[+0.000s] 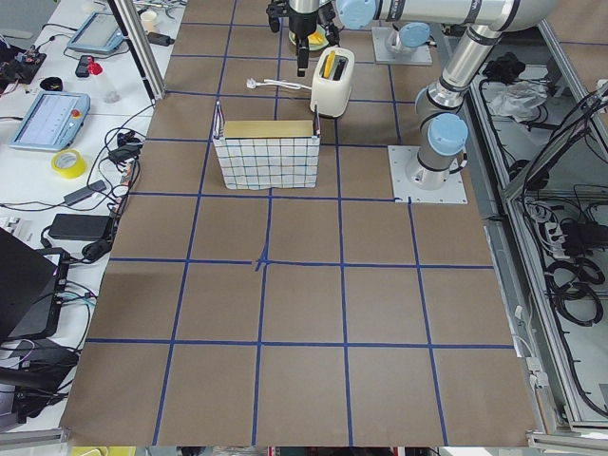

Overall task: Press toaster with right arm
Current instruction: 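Press the toaster lever down with the right gripper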

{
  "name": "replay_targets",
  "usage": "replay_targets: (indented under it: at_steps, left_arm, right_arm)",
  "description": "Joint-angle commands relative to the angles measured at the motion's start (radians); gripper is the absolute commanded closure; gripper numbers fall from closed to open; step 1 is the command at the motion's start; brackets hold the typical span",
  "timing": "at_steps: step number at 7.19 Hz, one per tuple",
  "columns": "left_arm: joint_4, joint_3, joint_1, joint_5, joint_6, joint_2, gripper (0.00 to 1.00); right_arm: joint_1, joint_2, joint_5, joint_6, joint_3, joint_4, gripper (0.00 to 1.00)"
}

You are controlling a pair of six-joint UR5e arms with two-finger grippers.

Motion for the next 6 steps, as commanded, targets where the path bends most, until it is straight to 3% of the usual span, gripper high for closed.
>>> replay_targets:
  at_steps: [1, 6]
  left_arm:
    - [0.0, 0.0, 0.0, 0.0, 0.0, 0.0, 0.0]
    - [0.0, 0.0, 0.0, 0.0, 0.0, 0.0, 0.0]
  right_arm:
    - [0.0, 0.012, -0.004, -0.001, 0.017, -0.027, 1.0]
    - [0.0, 0.048, -0.004, -0.001, 0.052, -0.104, 1.0]
